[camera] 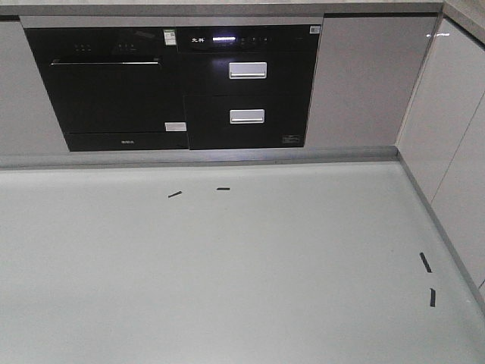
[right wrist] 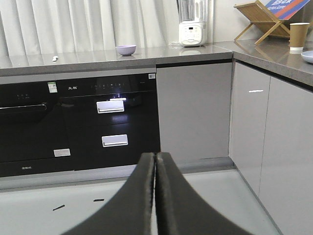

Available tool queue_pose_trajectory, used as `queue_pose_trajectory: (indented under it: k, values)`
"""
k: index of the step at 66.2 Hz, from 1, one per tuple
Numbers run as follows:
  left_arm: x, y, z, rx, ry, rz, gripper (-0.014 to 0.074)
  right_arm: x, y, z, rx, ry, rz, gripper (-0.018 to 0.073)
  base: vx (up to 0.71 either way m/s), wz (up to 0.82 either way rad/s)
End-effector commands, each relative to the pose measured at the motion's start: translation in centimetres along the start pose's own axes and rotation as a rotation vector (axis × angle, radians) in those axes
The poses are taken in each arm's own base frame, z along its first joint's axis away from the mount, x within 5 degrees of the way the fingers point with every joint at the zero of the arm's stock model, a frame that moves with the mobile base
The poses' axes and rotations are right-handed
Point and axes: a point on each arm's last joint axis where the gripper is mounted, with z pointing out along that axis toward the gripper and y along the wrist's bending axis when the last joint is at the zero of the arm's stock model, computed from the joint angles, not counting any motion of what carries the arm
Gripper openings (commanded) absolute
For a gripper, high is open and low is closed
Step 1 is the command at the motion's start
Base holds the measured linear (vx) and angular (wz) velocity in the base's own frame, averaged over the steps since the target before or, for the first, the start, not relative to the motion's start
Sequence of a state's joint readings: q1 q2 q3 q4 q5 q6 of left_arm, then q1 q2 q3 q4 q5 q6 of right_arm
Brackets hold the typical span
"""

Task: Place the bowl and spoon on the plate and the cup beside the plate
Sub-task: 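Drive the base toward the kitchen counter with both arms stowed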

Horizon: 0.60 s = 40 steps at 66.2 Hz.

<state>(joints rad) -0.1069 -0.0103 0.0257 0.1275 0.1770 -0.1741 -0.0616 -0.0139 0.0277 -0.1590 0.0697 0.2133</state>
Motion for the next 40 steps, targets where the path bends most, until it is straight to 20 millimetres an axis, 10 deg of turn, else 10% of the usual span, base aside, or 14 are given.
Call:
queue_pose_trajectory:
  k: [1,40]
  values:
    - [-0.83,-0.11,-0.01,0.01,-0.067,-0.014,-0.0006,-0.57,0.11,-0.06,-0.011,-0.077,-0.006,-0.0003,0.0,0.0]
    - [-0.83,-0.11,-0.01,0.01,-0.067,-0.014,-0.0006,-0.57,0.11,-0.06,-0.011,-0.077,-0.006,-0.0003,0.0,0.0]
